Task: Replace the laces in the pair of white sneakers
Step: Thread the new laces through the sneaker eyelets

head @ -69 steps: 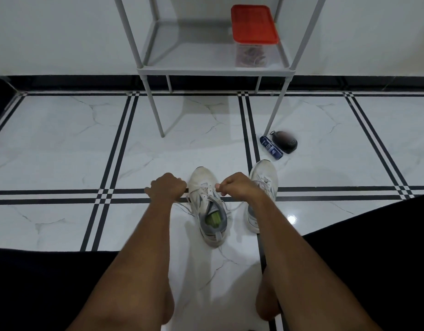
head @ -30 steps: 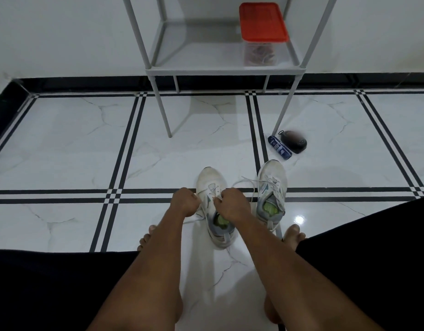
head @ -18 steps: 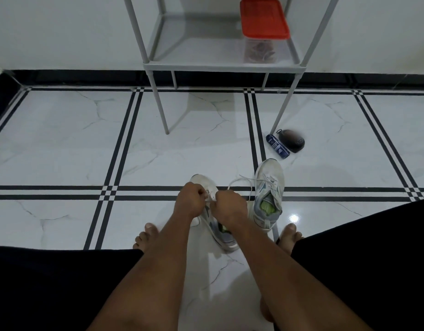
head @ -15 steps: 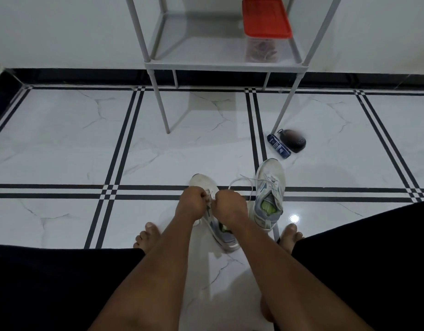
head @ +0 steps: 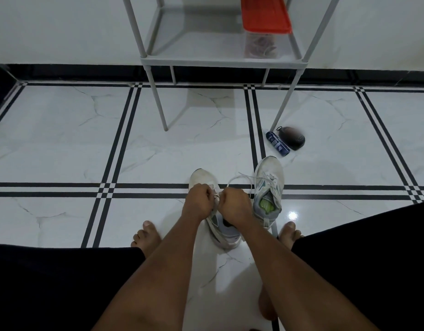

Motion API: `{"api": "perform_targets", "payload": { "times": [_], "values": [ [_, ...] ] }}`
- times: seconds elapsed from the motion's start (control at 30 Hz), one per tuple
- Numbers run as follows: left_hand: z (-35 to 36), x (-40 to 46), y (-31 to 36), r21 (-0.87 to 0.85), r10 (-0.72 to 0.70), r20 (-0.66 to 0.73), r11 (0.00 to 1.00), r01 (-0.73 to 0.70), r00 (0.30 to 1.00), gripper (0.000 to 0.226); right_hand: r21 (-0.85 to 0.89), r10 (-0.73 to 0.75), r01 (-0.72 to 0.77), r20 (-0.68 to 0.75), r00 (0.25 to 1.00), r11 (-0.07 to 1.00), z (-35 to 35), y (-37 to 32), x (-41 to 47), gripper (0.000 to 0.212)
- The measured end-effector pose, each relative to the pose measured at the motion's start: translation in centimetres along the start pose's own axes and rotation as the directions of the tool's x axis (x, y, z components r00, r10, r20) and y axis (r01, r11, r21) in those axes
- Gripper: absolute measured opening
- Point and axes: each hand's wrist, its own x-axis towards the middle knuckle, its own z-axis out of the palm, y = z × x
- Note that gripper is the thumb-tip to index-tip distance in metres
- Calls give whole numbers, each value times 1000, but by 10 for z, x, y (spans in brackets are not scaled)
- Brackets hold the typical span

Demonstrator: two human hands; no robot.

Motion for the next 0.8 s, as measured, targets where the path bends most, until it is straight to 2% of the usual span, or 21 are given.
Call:
{"api": "perform_targets", "payload": {
  "times": [0.17, 0.37, 0.43, 0.57, 0.7, 0.8],
  "values": [
    [4, -4, -11, 76, -75, 41, 995, 72, 996, 21, -7, -42, 44, 137, 990, 999, 3, -3, 13, 16],
    [4, -8, -16, -114, -160, 38, 980, 163, 986, 11, -39, -52, 62, 211, 976, 997, 5, -1, 21, 12],
    [5, -7, -15, -153, -169, 43, 973, 174, 985, 15, -39, -30, 39, 209, 977, 998, 5, 1, 20, 15],
    [8, -4, -11, -176, -171, 58, 968, 178, 984, 17, 24, -9, 5, 168, 986, 1000, 4, 7, 15, 35],
    [9, -1, -11, -220, -182, 81, 956, 195, 980, 21, 46, -2, -5, 148, 989, 999, 6, 12, 14, 14],
    [7, -4, -9, -248, -186, 105, 946, 207, 977, 23, 55, -3, -4, 132, 991, 998, 8, 12, 12, 12]
  ]
}}
